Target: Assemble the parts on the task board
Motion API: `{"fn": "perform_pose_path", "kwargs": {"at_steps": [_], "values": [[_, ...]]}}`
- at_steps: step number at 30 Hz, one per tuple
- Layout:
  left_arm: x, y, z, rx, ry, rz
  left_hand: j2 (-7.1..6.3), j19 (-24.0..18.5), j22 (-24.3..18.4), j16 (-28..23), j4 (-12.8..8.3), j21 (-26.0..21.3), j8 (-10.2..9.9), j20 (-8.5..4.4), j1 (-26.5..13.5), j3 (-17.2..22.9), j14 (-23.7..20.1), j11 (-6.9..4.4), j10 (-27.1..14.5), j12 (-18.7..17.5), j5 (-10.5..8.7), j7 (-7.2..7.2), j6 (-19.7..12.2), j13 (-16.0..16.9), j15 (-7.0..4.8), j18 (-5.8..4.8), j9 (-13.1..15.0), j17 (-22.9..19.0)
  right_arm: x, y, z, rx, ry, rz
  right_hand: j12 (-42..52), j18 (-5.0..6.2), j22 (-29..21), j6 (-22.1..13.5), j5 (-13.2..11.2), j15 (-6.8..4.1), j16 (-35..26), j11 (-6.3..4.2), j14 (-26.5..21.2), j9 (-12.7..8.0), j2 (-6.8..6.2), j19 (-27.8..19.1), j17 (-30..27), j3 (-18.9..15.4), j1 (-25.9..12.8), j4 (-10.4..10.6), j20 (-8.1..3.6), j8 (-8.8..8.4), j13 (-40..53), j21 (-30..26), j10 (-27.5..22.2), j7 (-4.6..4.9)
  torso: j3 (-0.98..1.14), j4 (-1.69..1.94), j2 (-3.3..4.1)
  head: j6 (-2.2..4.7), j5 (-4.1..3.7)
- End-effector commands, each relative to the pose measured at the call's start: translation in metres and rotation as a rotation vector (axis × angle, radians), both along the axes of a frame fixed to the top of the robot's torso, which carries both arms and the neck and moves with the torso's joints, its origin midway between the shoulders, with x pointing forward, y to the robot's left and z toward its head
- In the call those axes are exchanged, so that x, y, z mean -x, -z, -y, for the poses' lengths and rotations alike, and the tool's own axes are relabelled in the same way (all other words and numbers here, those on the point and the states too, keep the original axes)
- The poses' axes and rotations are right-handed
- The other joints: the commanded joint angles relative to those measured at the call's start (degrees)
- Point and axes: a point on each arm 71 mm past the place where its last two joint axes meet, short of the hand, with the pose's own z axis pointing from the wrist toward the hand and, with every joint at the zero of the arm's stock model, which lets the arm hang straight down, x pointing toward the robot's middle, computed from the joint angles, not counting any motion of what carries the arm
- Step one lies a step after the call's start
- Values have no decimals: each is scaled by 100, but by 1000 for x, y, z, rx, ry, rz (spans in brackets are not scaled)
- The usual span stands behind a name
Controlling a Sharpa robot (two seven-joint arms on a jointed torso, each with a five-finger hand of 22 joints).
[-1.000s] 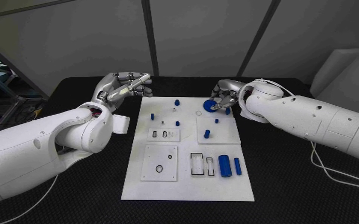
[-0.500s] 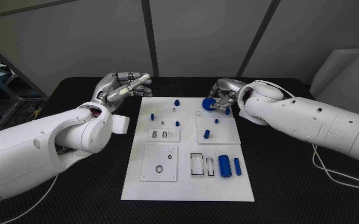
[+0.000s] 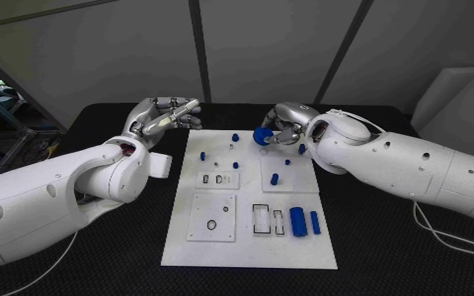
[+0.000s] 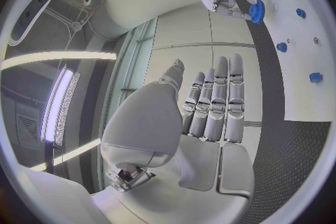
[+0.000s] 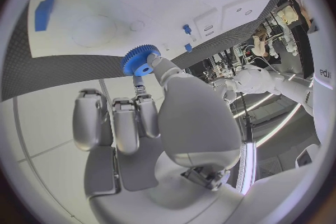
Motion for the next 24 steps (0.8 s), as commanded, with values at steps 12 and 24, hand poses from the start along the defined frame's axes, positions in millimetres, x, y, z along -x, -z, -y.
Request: {"fn": "perform_pose_path", "kwargs": {"at_steps": [12, 24], "values": [[-1, -1, 4, 1, 19, 9, 45, 25, 5, 24, -14, 20, -19, 0, 26, -29, 17, 2, -54, -30, -3, -9, 17, -5, 9, -28, 6, 5, 0, 1, -59, 50, -44, 129, 32, -114, 170, 542, -20, -34, 22, -11, 533, 94, -22, 47, 1171, 168, -56, 23, -12, -34, 563, 29, 50, -241, 2, 4, 18, 9, 40], [-2, -1, 6, 2, 22, 9, 45, 25, 5, 24, -14, 20, -19, 0, 26, -29, 17, 2, -54, -30, -3, -9, 17, -5, 9, -28, 6, 5, -2, 13, -78, 92, -77, 88, 17, -115, 175, 537, -60, -29, 23, -2, 533, 88, -58, 49, 1174, 202, -121, 19, -12, -81, 554, 31, 43, -232, 2, 2, 15, -10, 72]]}}
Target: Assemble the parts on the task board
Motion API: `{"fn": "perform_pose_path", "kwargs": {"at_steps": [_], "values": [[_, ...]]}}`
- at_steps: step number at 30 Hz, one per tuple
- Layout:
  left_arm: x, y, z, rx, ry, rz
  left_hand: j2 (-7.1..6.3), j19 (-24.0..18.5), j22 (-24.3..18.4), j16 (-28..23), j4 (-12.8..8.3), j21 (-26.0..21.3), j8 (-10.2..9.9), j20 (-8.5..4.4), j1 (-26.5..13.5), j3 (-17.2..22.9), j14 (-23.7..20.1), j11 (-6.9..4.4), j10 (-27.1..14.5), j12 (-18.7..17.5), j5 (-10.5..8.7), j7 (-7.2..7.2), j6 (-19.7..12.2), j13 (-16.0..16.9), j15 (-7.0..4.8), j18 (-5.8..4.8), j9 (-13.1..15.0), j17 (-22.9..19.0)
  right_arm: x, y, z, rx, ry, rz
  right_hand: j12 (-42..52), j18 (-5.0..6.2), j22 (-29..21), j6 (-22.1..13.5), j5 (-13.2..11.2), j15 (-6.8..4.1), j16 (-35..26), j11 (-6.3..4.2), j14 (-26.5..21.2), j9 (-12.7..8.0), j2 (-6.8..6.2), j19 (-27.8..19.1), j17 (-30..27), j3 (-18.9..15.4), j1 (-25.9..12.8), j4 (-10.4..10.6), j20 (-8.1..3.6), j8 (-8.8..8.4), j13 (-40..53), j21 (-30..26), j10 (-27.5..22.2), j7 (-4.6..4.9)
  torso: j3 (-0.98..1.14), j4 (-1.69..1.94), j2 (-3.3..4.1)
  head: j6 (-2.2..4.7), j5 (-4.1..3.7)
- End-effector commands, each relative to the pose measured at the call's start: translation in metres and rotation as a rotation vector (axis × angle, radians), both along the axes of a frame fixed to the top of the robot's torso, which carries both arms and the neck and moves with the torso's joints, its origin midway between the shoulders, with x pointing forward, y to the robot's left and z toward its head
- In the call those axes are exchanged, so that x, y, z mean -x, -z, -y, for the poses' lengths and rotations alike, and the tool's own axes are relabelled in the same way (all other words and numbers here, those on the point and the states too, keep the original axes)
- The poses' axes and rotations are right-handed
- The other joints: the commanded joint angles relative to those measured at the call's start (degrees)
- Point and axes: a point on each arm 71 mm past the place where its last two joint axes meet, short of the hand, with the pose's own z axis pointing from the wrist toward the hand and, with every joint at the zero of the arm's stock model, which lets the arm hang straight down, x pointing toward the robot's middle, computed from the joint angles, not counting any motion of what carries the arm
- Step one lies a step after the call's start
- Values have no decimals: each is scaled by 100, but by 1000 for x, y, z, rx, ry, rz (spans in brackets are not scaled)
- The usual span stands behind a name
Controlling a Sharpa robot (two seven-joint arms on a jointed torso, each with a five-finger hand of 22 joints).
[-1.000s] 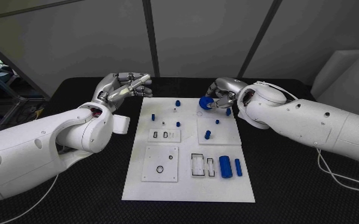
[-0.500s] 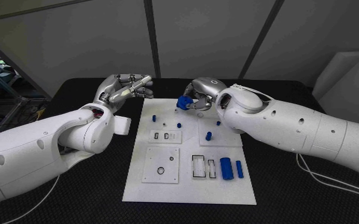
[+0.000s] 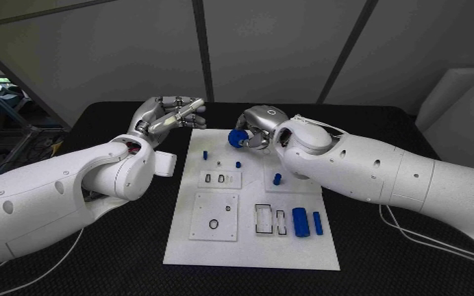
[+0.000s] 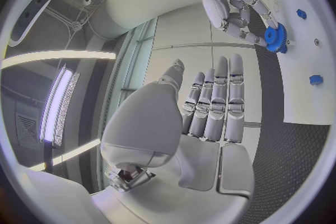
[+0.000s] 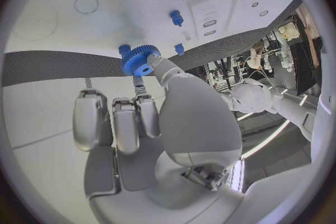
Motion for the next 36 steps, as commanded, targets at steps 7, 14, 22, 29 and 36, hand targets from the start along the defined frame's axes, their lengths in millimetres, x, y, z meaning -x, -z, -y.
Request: {"fn": "perform_pose_path", "kwargs": {"at_steps": [7, 14, 22, 29, 36], "values": [[0, -1, 2, 0, 17, 9, 45, 25, 7, 24, -15, 20, -19, 0, 26, -29, 17, 3, -54, -30, -4, -10, 16, -5, 8, -29, 6, 7, 3, 10, -8, 50, -27, -21, 13, -115, 175, 534, -29, -26, 22, 21, 534, 87, -14, 40, 1175, 78, -92, 27, -3, -26, 552, 30, 20, -226, -1, -4, -3, -33, 33], [0, -1, 2, 0, 18, 8, 45, 25, 7, 24, -15, 20, -19, 0, 26, -29, 17, 3, -54, -30, -4, -10, 16, -5, 8, -29, 6, 7, 3, 13, -11, 66, -35, -37, 5, -115, 177, 528, -34, -22, 22, 26, 533, 83, -35, 40, 1175, 88, -130, 30, 0, -52, 548, 30, 15, -219, -5, -10, -3, -39, 44], [0, -1, 3, 1, 21, 8, 45, 25, 7, 24, -15, 20, -19, 0, 26, -29, 17, 3, -54, -30, -4, -10, 16, -5, 8, -29, 6, 7, -1, 15, -12, 72, -23, -40, -49, -112, 163, 460, -64, -2, 21, 53, 533, 61, -78, 28, 1173, 121, -209, 33, 14, -147, 502, 22, -27, -185, 1, -4, -3, -39, 47], [0, -1, 3, 1, 21, 7, 53, 16, 12, 29, -23, 28, -24, 0, 35, -27, 2, 5, -56, -35, -4, -7, 19, -7, 11, -30, 6, 20, -4, 16, -12, 69, -14, -35, -162, -113, 156, 44, -290, 115, 25, 199, 534, -43, -195, 16, 1183, 128, -385, 66, 105, -498, 399, 13, -121, -13, 3, -9, -3, -59, 125], [0, -1, 3, 1, 22, 5, 53, 16, 12, 29, -23, 28, -24, 0, 35, -27, 2, 5, -56, -35, -4, -7, 19, -7, 11, -30, 6, 20, -4, 16, -14, 68, -20, -35, -205, -109, 154, -209, -389, 187, 34, 269, 538, -70, -278, 10, 1204, 24, -526, 116, 187, -710, 362, 10, -165, 49, 6, -15, -4, -74, 150]]}}
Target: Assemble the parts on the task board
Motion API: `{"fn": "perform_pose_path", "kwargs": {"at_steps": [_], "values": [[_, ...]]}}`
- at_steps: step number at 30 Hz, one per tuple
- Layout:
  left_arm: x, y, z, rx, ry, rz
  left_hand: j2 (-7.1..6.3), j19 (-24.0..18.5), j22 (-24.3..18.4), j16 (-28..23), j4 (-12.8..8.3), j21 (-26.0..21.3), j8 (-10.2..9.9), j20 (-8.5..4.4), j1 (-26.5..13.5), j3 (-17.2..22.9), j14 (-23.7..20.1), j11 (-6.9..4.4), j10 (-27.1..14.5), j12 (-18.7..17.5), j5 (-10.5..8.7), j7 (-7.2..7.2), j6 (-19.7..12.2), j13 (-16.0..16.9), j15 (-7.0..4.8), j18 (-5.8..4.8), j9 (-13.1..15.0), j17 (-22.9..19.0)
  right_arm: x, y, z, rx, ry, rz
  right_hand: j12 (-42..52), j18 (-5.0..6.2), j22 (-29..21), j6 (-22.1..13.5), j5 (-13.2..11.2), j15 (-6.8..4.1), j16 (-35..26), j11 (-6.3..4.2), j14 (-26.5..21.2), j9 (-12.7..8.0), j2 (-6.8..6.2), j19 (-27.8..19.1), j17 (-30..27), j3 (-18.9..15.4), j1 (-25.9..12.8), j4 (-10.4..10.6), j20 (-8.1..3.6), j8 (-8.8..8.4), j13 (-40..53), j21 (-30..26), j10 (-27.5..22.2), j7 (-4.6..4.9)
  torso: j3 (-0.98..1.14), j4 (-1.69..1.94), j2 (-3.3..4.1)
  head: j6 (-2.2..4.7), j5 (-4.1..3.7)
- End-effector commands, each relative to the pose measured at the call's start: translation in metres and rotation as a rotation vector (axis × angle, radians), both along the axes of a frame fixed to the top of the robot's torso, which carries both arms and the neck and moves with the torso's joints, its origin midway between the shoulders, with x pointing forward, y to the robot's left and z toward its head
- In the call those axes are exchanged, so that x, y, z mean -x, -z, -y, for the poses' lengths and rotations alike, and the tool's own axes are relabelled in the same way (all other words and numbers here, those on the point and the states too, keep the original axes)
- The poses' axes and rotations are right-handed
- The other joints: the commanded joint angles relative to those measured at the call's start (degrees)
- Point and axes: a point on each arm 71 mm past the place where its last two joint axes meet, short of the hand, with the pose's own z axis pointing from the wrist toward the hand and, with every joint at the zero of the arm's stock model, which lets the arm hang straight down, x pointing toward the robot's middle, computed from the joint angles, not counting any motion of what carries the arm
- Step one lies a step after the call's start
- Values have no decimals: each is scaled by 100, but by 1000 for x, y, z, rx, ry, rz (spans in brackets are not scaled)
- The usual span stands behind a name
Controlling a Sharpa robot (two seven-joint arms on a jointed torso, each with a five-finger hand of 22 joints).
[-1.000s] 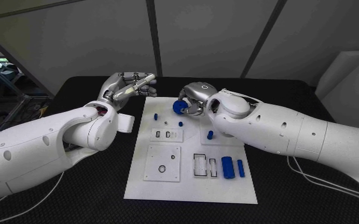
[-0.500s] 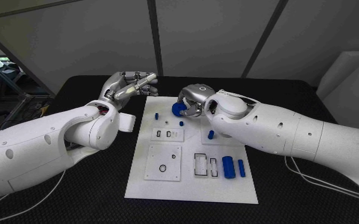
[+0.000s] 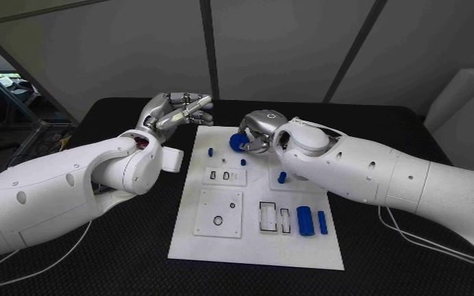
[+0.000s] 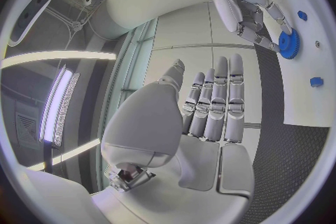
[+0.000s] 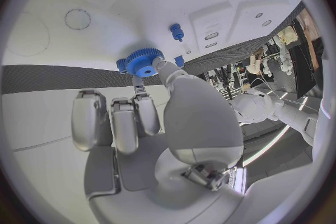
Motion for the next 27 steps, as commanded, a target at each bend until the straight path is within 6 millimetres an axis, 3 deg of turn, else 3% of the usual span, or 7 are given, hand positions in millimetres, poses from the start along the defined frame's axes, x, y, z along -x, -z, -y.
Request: {"fn": "perform_pose_path", "kwargs": {"at_steps": [1, 6, 16, 25, 27], "values": [[0, -1, 2, -1, 17, 6, 22, 16, 5, 29, -7, 29, -24, 0, 4, -11, 2, -17, -35, -35, -4, -7, 19, -7, 11, -30, 7, 5, 0, -1, -1, 7, -10, 2, -26, -110, 158, -70, -26, 44, 36, 46, 519, -8, -62, 1, 1204, -50, -16, 8, 55, -51, 359, 10, -3, -3, -1, -4, -4, -21, -10], [0, -1, 1, -1, 16, 6, 22, 16, 5, 29, -7, 29, -24, 0, 4, -11, 2, -17, -35, -35, -4, -7, 19, -7, 11, -30, 7, 5, -1, 0, 0, 11, -10, -16, -40, -108, 158, -126, -22, 61, 43, 61, 523, -3, -99, -1, 1221, -165, -165, 103, 78, -119, 350, 9, -18, 6, 1, -8, -3, -29, -27], [0, -1, 1, -2, 14, 6, 23, 11, 7, 31, -9, 31, -28, 0, 4, -13, -4, -15, -37, -38, -5, -6, 18, -8, 12, -30, 6, 11, -2, 4, 3, 11, -4, -68, -28, -109, 176, -97, 55, 86, 65, 84, 533, 14, -63, 3, 1272, -488, -751, 607, 108, -170, 372, 14, -18, 21, 1, -7, -4, -31, -22], [0, -1, 1, -2, 13, 6, 23, 11, 7, 31, -9, 31, -28, 0, 4, -13, -4, -15, -37, -38, -5, -6, 18, -8, 12, -30, 6, 11, -1, 2, 7, -17, 1, -61, 14, -111, 188, -66, 168, 82, 74, 76, 538, 19, -20, 9, 1294, -511, -801, 695, 108, -164, 419, 20, 13, 9, 1, -8, -4, -45, -54], [0, -1, 0, -2, 13, 6, 24, 10, 8, 32, -10, 33, -30, 1, 5, -13, -6, -14, -40, -40, -4, -5, 17, -9, 13, -31, 6, 13, -1, -2, 11, -70, 1, -26, 50, -115, 206, -44, 219, 80, 79, 74, 541, 22, -20, 21, 1307, -509, -778, 697, 106, -158, 457, 28, 42, 9, 5, -13, -5, -19, -57]]}}
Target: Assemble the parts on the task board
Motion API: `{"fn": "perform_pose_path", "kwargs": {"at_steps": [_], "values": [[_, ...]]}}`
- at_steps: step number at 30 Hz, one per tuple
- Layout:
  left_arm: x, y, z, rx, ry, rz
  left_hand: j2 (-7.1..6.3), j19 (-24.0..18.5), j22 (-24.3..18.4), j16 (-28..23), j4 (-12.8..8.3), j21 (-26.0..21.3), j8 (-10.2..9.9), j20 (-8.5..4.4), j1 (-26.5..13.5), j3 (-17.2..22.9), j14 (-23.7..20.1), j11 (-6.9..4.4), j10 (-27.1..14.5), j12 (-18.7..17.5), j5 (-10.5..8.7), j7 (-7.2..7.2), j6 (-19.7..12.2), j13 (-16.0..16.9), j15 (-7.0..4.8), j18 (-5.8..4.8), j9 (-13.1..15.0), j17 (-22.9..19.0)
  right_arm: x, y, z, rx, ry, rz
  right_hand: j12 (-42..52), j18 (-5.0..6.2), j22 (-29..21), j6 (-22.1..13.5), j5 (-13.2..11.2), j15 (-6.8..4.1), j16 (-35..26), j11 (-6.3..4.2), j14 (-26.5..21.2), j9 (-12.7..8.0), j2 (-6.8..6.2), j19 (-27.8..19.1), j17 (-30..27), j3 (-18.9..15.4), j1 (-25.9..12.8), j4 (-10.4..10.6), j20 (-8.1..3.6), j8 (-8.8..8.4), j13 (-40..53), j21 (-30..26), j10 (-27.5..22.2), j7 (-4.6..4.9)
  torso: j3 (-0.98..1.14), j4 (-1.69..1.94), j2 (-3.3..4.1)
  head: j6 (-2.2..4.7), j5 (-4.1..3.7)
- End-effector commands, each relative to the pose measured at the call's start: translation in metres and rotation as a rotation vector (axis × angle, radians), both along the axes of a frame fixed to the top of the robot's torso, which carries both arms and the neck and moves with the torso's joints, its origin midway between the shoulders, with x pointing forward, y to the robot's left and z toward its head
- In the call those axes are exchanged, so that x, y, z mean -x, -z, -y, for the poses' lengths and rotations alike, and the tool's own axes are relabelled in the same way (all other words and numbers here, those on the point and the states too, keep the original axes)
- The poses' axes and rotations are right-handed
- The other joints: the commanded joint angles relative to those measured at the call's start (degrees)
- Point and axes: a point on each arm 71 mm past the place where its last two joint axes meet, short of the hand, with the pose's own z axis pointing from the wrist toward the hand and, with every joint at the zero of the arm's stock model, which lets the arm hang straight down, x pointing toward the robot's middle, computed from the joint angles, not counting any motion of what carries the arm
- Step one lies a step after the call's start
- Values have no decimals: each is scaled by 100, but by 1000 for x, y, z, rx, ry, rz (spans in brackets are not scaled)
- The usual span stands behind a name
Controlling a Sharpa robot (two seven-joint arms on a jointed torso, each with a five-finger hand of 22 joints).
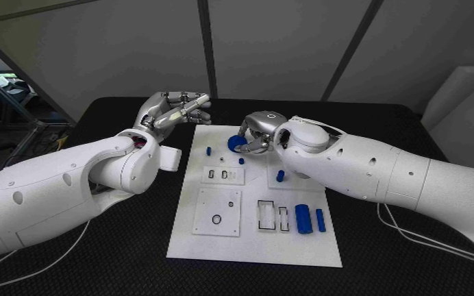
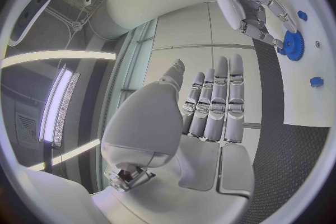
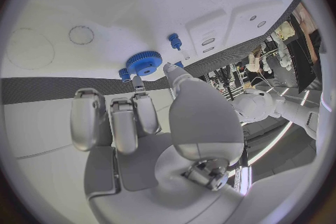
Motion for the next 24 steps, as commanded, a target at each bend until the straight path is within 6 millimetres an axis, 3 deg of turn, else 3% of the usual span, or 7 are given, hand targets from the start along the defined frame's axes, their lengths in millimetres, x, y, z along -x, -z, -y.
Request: {"fn": "perform_pose_path", "kwargs": {"at_steps": [1, 7, 9, 15, 21, 24], "values": [[0, -1, 1, -2, 13, 8, 26, 8, 11, 33, -12, 34, -32, 1, 7, -13, -9, -13, -43, -43, -4, -4, 15, -10, 13, -31, 5, 10, 2, -9, 8, -110, -2, 55, 47, -113, 197, 45, 41, 18, 28, -1, 557, 10, -31, 15, 1294, -7, 22, 14, 25, -21, 464, 24, 56, 7, 5, -8, -1, 21, -8], [0, -1, -2, -3, 9, 9, 29, -16, 11, 21, -18, 32, -37, 4, 9, -16, -46, -10, -42, -47, -4, -4, 18, -11, 20, -34, 6, 17, 9, -20, 41, -295, -28, 73, 62, -100, 140, 94, -31, 12, 7, -7, 545, 11, -25, -26, 1243, 67, 337, -168, 19, -20, 487, -5, 70, 4, 2, -21, -20, 60, -17], [-1, -1, -3, -4, 8, 8, 34, -46, 8, 5, -23, 25, -39, 8, 11, -18, -85, -10, -30, -46, -4, -5, 28, -10, 27, -35, 8, 22, 13, -21, 61, -371, -35, 19, -17, -49, -93, 126, -83, -7, -73, -30, 499, 12, -1, -189, 1059, 105, 547, -303, 5, -16, 415, -126, 3, -24, 6, -41, -37, 82, -25], [-2, 0, -5, -5, 9, 4, 48, -102, 3, -28, -35, 12, -30, 15, 19, -18, -148, -20, 48, -21, -3, -9, 77, 2, 30, -34, 17, 32, 13, -18, 115, -497, 18, -113, -258, 48, -564, 293, 11, -59, -269, -86, 399, 27, -45, -517, 677, 113, 972, -614, -38, 26, 196, -399, -190, -76, 28, -93, -75, 108, -52], [-3, 1, -4, -11, 21, 3, 67, -194, -11, -75, -38, -17, -17, 20, 19, -14, -139, -53, 239, 27, -2, -24, 163, 27, 12, -28, 26, 49, 10, -16, 162, -539, 94, -147, -254, 45, -557, 353, 15, -81, -267, -108, 409, 26, -71, -506, 698, 90, 1073, -704, -60, 32, 204, -407, -175, -97, 55, -124, -95, 117, -98], [-3, 1, -3, -14, 27, 4, 64, -221, -17, -95, -38, -30, -23, 21, 19, -14, -132, -57, 262, 24, -2, -29, 169, 26, 11, -29, 25, 48, 8, -14, 180, -534, 126, -148, -258, 41, -541, 337, 21, -83, -256, -106, 417, 18, -89, -492, 725, 73, 1096, -731, -66, 13, 201, -402, -174, -90, 49, -107, -78, 128, -137]]}}
